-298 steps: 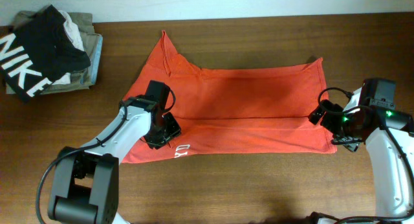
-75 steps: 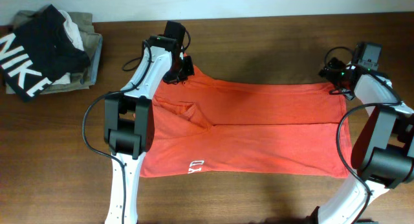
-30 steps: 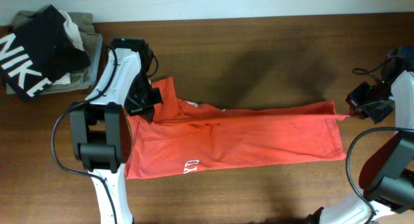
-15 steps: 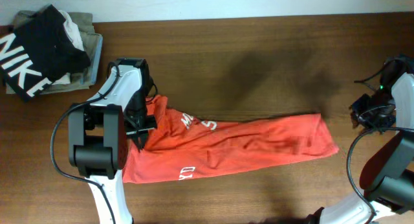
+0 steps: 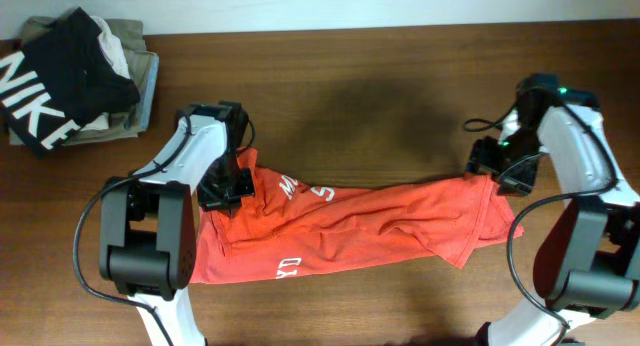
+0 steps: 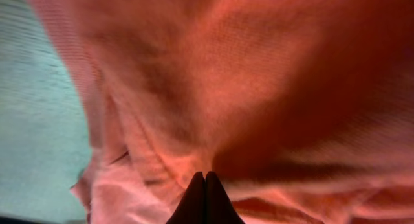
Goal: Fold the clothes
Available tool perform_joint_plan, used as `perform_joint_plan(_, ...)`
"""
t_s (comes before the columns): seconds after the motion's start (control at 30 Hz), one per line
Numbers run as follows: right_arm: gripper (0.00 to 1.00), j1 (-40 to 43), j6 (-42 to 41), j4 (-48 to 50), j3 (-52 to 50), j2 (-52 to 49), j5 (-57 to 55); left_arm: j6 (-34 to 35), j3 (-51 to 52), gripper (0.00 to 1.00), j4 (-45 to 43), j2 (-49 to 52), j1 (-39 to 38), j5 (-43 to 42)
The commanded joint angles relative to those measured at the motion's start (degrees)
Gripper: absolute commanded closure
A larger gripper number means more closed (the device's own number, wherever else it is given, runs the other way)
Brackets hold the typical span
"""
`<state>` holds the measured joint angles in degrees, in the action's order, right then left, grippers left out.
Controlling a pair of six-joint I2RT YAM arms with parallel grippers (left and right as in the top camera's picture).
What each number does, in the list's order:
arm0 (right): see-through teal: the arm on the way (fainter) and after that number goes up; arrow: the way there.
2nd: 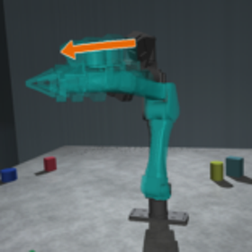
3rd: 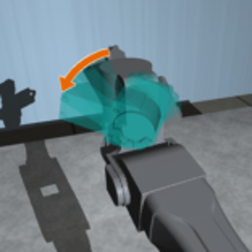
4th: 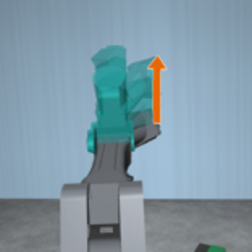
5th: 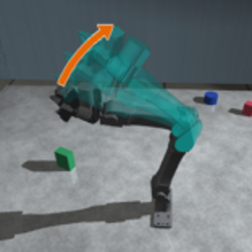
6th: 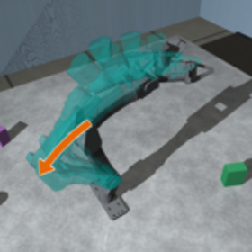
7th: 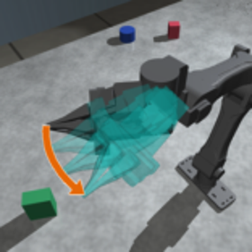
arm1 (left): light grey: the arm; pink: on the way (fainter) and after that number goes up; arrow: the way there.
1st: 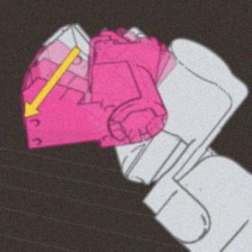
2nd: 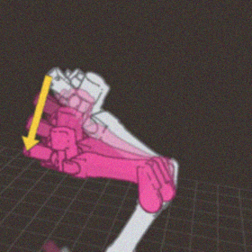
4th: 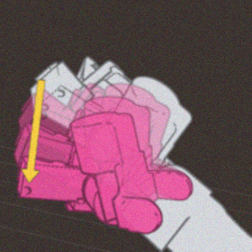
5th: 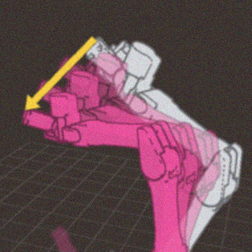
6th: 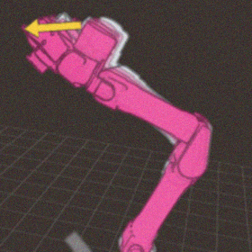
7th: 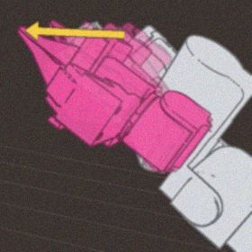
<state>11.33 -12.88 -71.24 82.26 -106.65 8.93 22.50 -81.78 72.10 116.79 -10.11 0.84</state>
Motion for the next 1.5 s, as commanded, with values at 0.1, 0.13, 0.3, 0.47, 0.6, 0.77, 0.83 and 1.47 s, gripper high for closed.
perform_joint_plan(0.1,0.19,-0.35,0.50,5.75,-5.68,1.18,-4.94,-0.22,7.69,0.99,-9.38,-0.24,0.15,-3.65)
perform_joint_plan(0.13,0.29,-0.35,0.48,8.04,-7.74,1.18,-4.90,-0.24,7.87,0.99,-10.05,-0.24,0.15,-3.58)
perform_joint_plan(0.3,0.59,-0.44,0.44,14.75,-12.79,1.18,-5.01,-0.28,7.87,0.99,-10.84,-0.24,0.15,-3.39)
perform_joint_plan(0.47,0.53,-0.35,0.44,14.99,-14.91,1.16,-11.93,-1.36,7.87,0.99,-10.84,-0.24,0.15,-3.41)
perform_joint_plan(0.6,0.65,-0.35,0.44,16.65,-16.15,1.14,-8.22,-1.55,7.87,0.99,-10.86,-0.24,0.15,-3.41)
perform_joint_plan(0.77,0.64,-0.39,0.44,20.22,-19.96,1.07,-7.67,-1.57,7.87,0.99,-10.80,-0.24,0.13,-3.41)
perform_joint_plan(0.83,0.64,-0.39,0.44,20.74,-20.11,1.07,-7.69,-1.60,7.87,0.99,-10.78,-0.24,0.15,-3.41)
perform_joint_plan(1.47,0.92,4.39,-8.57,18.14,-6.16,1.07,-23.56,5.31,7.85,0.99,-9.77,-0.24,5.25,0.46)
